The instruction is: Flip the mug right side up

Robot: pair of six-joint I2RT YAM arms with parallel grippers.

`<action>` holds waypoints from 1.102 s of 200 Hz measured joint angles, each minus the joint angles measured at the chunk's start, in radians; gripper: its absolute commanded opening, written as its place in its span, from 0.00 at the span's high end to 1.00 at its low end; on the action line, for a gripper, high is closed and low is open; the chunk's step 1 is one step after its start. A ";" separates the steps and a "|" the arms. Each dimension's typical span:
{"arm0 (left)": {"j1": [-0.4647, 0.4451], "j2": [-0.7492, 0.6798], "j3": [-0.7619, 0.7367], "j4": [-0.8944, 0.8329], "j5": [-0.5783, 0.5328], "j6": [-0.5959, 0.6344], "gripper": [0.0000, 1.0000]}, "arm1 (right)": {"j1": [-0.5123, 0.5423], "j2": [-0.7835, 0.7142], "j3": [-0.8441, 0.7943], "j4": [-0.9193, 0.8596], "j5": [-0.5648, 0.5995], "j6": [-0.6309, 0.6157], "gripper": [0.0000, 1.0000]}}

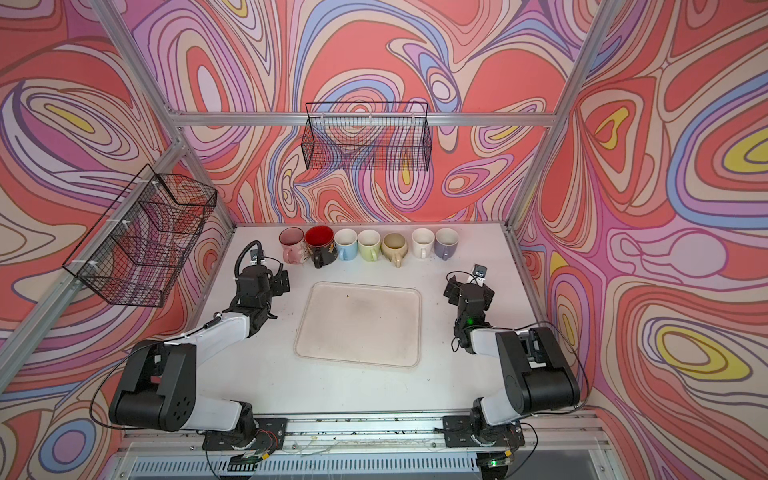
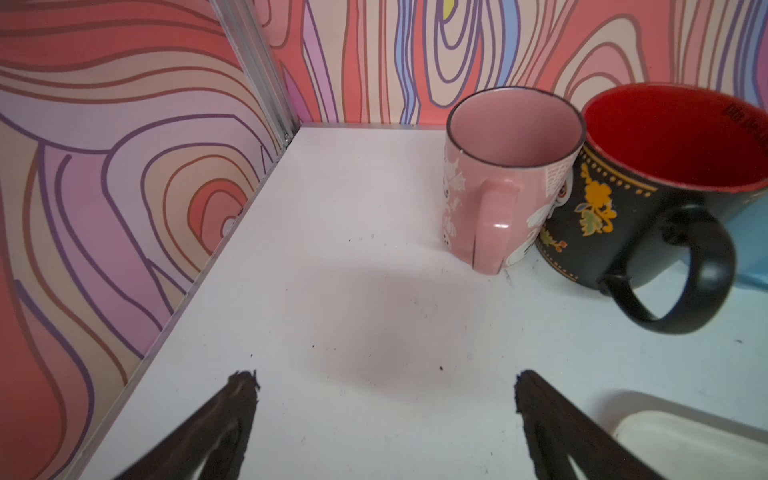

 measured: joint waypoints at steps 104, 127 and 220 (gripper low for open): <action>0.003 -0.026 -0.080 -0.043 0.035 -0.023 0.00 | 0.002 -0.074 -0.027 0.028 -0.057 -0.035 0.02; 0.003 -0.026 -0.111 -0.011 0.035 -0.031 0.00 | 0.003 -0.076 -0.044 0.047 -0.051 -0.035 0.02; 0.003 -0.033 -0.254 0.187 0.064 0.023 0.00 | 0.080 -0.019 -0.061 0.142 -0.018 -0.100 0.01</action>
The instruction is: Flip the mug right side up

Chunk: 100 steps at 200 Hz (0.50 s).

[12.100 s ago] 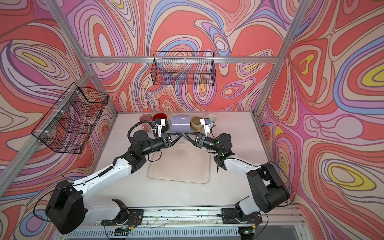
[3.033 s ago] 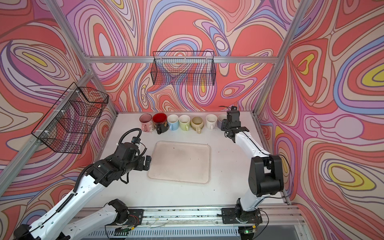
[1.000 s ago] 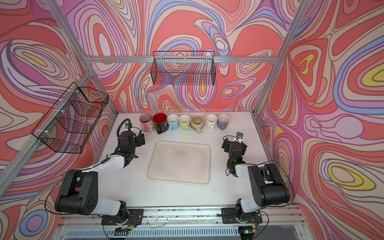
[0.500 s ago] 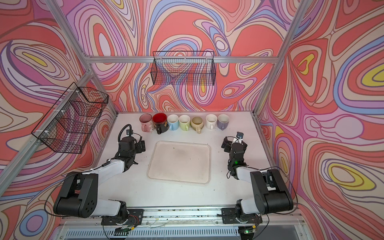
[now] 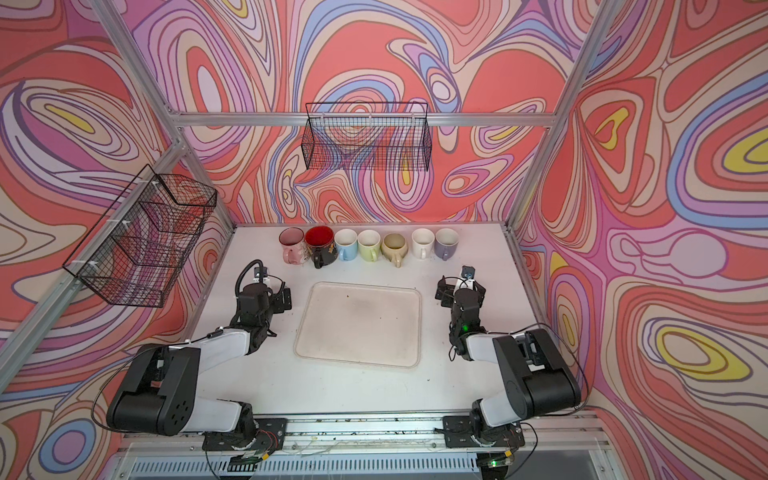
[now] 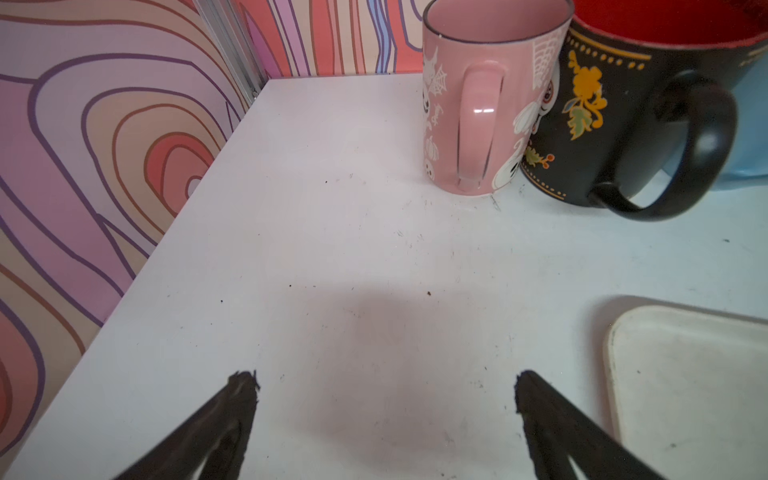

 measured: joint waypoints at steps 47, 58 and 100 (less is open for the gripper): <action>0.000 0.022 -0.049 0.143 0.003 0.039 0.00 | 0.000 -0.024 -0.038 0.029 0.006 -0.008 0.02; 0.000 0.041 -0.049 0.178 0.007 0.045 0.00 | 0.000 -0.041 -0.038 0.032 0.006 -0.008 0.02; 0.015 0.111 -0.085 0.306 0.047 0.055 0.00 | 0.000 -0.098 -0.081 0.056 0.028 -0.057 0.02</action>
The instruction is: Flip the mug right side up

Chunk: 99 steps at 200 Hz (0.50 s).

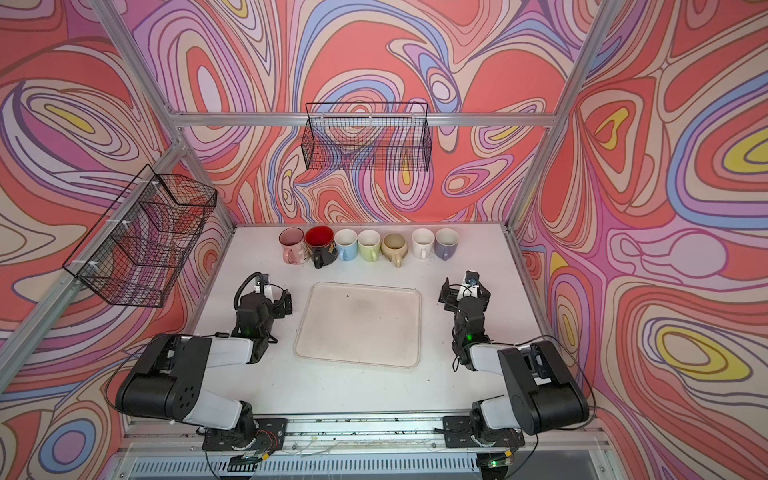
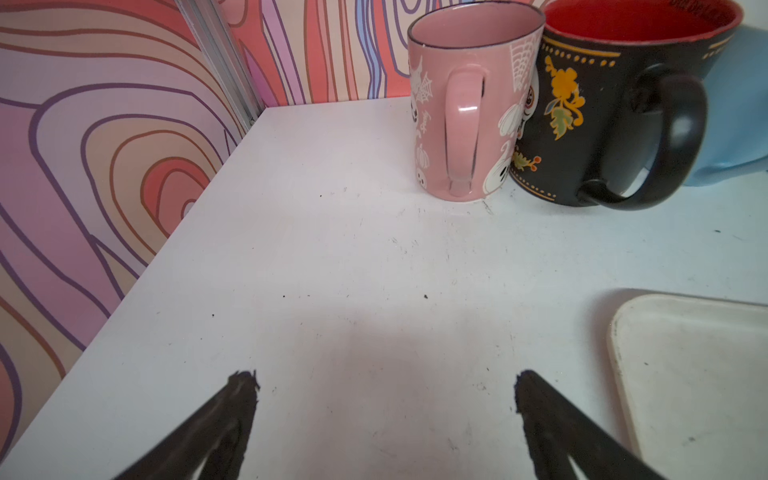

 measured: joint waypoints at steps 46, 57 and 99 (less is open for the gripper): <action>0.018 0.019 0.007 -0.001 0.040 0.000 0.00 | 0.000 0.128 -0.060 0.276 0.035 -0.082 0.02; 0.021 0.019 0.009 0.000 0.044 0.000 0.00 | 0.000 0.212 -0.074 0.350 0.046 -0.090 0.02; 0.053 0.019 0.027 -0.018 0.087 -0.013 0.00 | 0.000 0.352 -0.069 0.460 0.047 -0.119 0.02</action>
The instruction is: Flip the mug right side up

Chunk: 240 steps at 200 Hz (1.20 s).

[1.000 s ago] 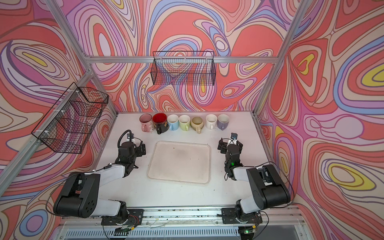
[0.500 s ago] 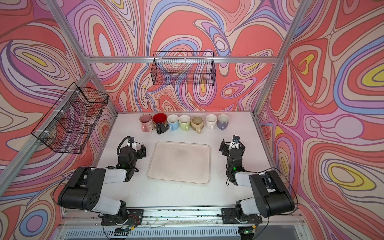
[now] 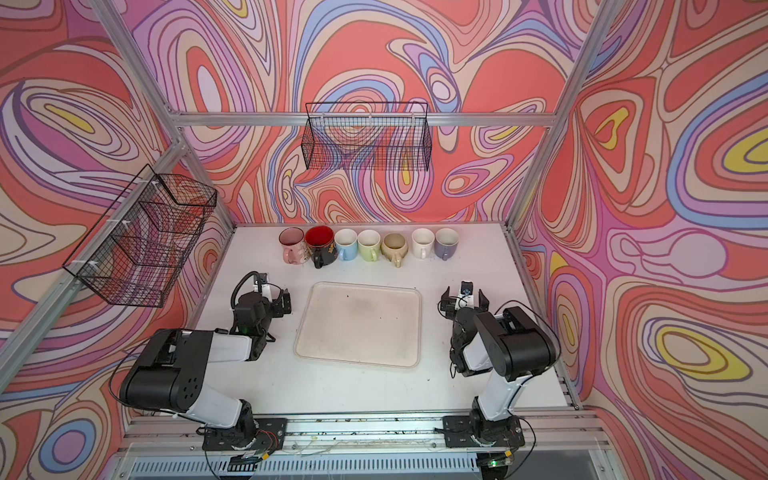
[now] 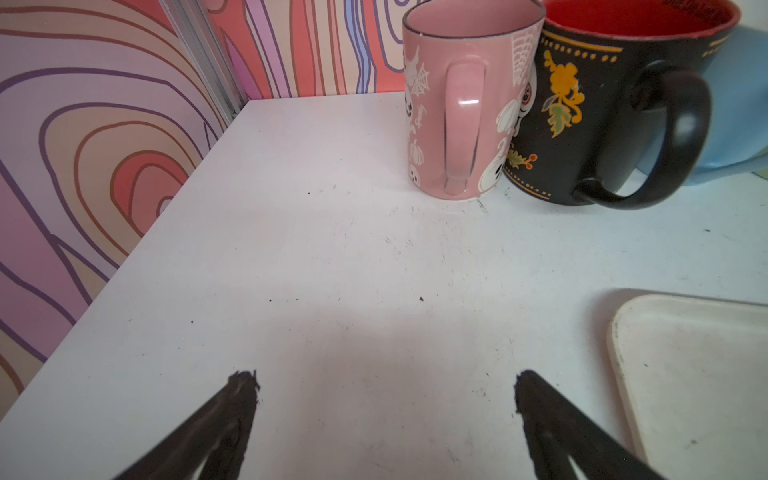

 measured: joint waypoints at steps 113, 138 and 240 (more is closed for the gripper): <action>0.013 0.000 0.008 -0.015 0.033 -0.010 0.00 | -0.151 -0.010 0.246 -0.385 -0.183 0.100 0.02; 0.013 0.000 0.008 -0.015 0.032 -0.010 0.00 | -0.151 -0.010 0.246 -0.399 -0.188 0.103 0.01; 0.013 0.000 0.008 -0.015 0.032 -0.010 0.00 | -0.151 -0.010 0.245 -0.406 -0.194 0.106 0.02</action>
